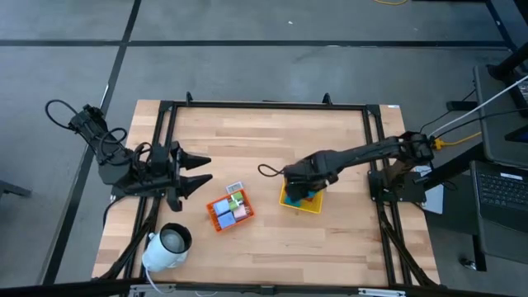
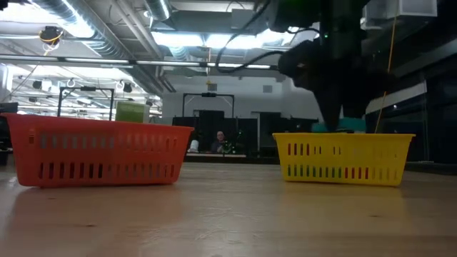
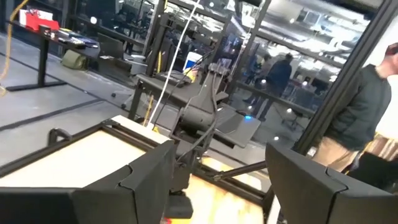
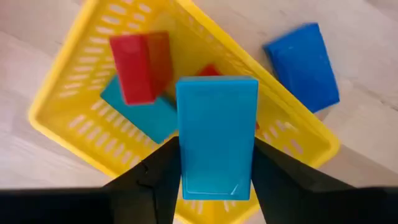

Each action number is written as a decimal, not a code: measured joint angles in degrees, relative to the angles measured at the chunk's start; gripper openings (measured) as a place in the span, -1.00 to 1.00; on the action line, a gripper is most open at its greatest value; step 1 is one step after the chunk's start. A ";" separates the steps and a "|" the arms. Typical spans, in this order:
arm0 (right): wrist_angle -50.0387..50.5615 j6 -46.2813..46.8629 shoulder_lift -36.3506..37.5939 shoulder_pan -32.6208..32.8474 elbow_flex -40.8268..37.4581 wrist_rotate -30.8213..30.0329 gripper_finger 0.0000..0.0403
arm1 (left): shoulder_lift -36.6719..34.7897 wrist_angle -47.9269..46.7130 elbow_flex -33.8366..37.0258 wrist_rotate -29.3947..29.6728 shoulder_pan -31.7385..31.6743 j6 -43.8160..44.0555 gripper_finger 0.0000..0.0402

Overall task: Pick & Place Office items
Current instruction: Put the light blue digital clock into the yellow bin, then put the blue digital clock into the yellow bin

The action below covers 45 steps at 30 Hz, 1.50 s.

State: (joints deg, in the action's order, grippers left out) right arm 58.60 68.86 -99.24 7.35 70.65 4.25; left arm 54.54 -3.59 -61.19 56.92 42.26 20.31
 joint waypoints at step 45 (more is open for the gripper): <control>-5.10 4.25 5.62 -15.15 -15.17 3.22 0.35 | 4.55 13.31 0.00 -4.56 -1.60 -2.09 0.23</control>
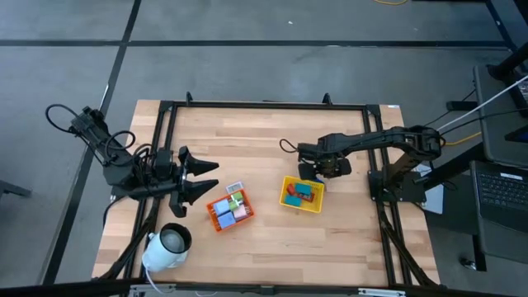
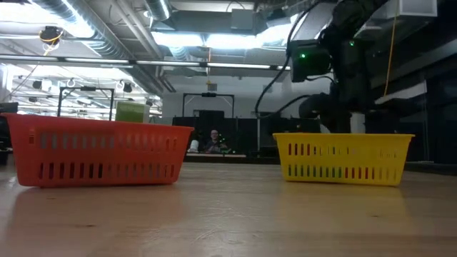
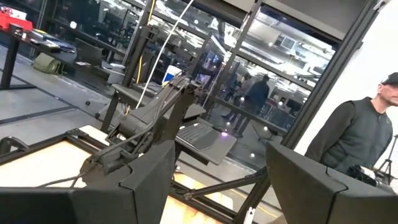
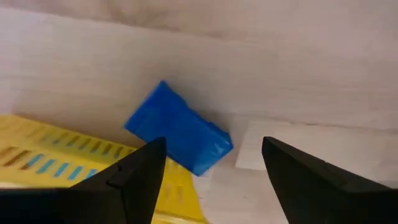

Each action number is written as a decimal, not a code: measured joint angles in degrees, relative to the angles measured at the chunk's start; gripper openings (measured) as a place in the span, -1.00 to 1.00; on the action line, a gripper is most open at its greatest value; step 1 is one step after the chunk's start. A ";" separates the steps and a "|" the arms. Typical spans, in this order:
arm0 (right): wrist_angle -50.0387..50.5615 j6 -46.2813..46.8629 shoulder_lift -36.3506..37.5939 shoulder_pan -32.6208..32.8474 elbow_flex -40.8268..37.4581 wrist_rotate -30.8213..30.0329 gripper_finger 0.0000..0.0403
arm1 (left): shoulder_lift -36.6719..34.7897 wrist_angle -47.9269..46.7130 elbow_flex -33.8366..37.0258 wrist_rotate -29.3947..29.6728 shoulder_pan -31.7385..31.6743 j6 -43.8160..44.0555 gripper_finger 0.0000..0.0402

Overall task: Pick & Place Office items
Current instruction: Put the blue digital clock into the yellow bin

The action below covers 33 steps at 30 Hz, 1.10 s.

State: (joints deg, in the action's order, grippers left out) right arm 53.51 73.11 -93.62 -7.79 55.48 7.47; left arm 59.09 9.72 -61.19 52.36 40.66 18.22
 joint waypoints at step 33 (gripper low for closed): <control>-9.40 -15.68 -0.22 -11.65 0.67 -11.02 0.35 | -0.09 1.27 0.00 2.05 -0.01 -0.94 0.23</control>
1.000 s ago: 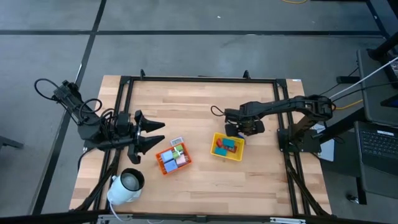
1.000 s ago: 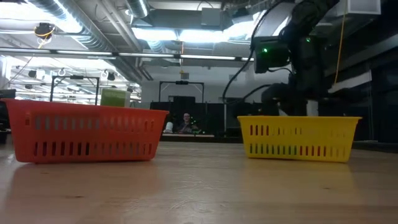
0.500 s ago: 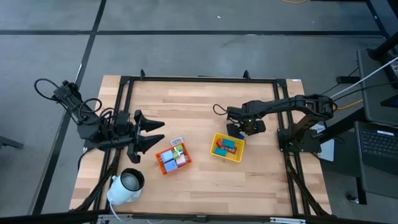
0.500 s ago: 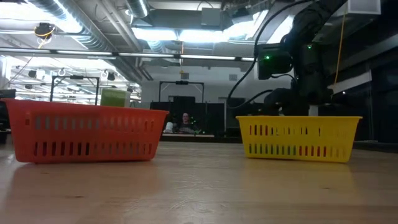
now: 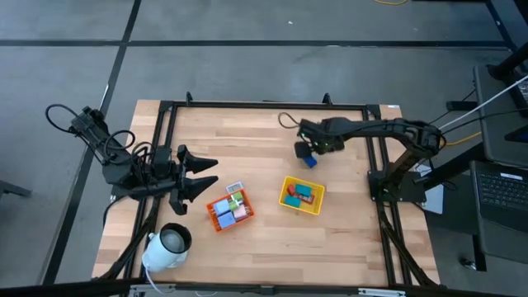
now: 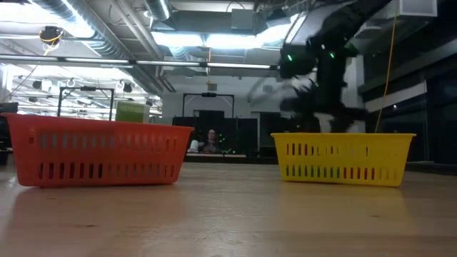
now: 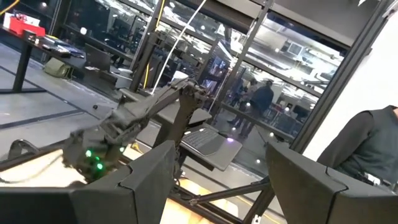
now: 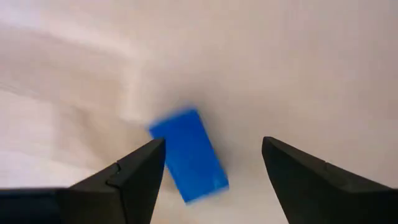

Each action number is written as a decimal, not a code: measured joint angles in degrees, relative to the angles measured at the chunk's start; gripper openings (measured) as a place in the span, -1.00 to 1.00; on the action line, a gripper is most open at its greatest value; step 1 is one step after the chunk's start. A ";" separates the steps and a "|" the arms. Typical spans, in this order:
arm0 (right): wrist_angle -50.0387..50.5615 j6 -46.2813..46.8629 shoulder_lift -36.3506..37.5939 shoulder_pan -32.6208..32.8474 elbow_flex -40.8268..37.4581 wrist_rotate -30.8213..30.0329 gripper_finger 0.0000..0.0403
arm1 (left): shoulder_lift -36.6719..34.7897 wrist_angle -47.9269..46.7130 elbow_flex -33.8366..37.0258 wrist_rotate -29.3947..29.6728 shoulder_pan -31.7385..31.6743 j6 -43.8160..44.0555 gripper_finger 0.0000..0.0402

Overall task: Pick & Place Office items
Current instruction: Put the blue digital clock into the yellow bin

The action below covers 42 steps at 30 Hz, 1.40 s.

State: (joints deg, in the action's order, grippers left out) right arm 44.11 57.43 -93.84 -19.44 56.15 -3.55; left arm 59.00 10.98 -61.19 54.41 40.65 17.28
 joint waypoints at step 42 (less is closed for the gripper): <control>5.66 -17.26 -6.69 5.05 8.80 -1.40 0.35 | 0.02 2.58 0.00 -0.15 0.10 -0.93 0.23</control>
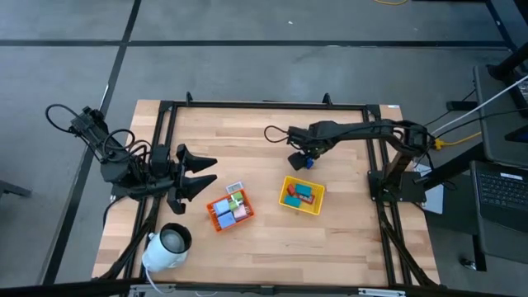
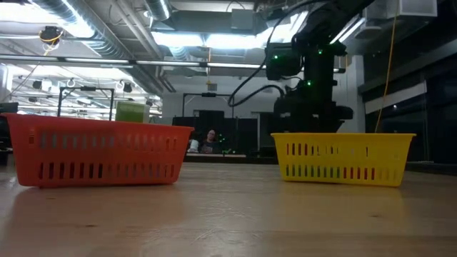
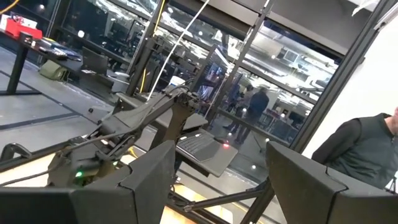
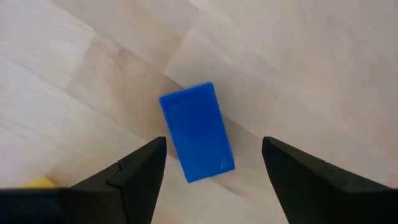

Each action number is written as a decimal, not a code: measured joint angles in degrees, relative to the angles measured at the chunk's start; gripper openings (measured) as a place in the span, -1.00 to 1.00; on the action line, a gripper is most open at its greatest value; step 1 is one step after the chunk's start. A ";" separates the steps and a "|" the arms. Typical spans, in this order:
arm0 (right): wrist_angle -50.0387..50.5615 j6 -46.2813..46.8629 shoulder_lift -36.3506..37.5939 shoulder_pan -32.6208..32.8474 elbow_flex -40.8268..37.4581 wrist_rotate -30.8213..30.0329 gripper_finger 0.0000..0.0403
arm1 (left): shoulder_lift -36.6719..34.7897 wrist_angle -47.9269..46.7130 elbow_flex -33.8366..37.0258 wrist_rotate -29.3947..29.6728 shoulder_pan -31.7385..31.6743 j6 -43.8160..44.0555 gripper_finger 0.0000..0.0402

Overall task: Pick & Place Office items
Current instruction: Put the blue digital clock into the yellow bin

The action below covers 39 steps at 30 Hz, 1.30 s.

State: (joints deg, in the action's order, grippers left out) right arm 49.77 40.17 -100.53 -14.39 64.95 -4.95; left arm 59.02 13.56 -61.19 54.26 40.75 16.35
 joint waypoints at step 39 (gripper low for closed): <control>-4.28 -7.64 -7.52 -1.59 0.20 1.00 -0.23 | 0.02 3.43 0.00 0.20 -0.81 -2.34 0.23</control>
State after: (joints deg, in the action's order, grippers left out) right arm 45.49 32.53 -108.05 -15.98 65.15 -3.95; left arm 59.05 16.99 -61.19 54.46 39.94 14.01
